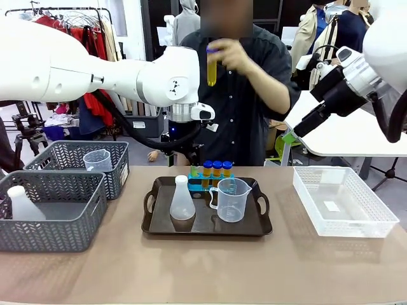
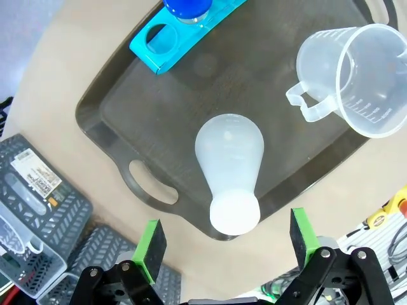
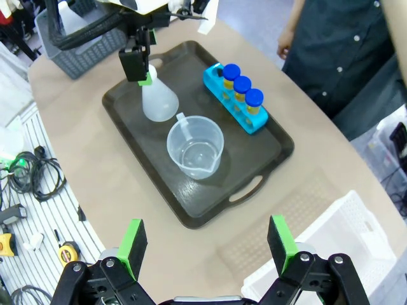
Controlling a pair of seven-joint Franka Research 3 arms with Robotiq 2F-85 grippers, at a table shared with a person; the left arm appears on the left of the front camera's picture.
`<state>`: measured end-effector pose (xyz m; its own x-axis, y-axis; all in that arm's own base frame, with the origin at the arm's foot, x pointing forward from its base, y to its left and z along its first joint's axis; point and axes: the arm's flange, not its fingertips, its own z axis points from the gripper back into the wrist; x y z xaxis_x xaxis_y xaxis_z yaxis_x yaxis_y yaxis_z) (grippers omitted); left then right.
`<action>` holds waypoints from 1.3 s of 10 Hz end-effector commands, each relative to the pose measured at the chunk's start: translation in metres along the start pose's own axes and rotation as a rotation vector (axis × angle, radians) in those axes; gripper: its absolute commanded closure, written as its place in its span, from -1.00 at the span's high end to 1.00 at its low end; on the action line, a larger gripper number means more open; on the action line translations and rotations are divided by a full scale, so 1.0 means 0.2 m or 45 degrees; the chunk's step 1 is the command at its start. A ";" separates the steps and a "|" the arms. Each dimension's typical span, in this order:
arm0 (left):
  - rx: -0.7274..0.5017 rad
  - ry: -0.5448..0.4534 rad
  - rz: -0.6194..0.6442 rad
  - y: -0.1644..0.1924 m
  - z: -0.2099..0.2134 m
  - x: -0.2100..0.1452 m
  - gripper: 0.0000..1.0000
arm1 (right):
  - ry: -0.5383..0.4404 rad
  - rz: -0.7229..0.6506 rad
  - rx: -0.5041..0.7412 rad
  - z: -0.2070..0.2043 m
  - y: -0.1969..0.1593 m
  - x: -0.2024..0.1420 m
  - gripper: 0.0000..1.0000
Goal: Prepare the laboratory tools.
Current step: Pick up one Small flask and place it on the Handle tray.
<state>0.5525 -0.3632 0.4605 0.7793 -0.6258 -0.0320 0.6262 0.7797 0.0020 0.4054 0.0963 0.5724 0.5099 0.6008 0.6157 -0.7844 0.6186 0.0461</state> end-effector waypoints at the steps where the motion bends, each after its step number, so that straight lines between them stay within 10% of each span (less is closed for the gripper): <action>1: 0.001 -0.002 0.000 0.00 0.00 0.00 1.00 | -0.023 -0.004 0.022 0.00 0.00 0.01 1.00; 13: -0.274 -0.456 -0.544 0.53 0.84 -0.68 1.00 | -0.023 -0.004 0.022 0.00 0.00 0.01 1.00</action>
<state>0.5261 -0.2192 0.6414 0.4880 -0.8225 0.2922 0.8724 0.4706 -0.1323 0.4055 0.0961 0.5724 0.5102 0.6005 0.6157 -0.7842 0.6188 0.0462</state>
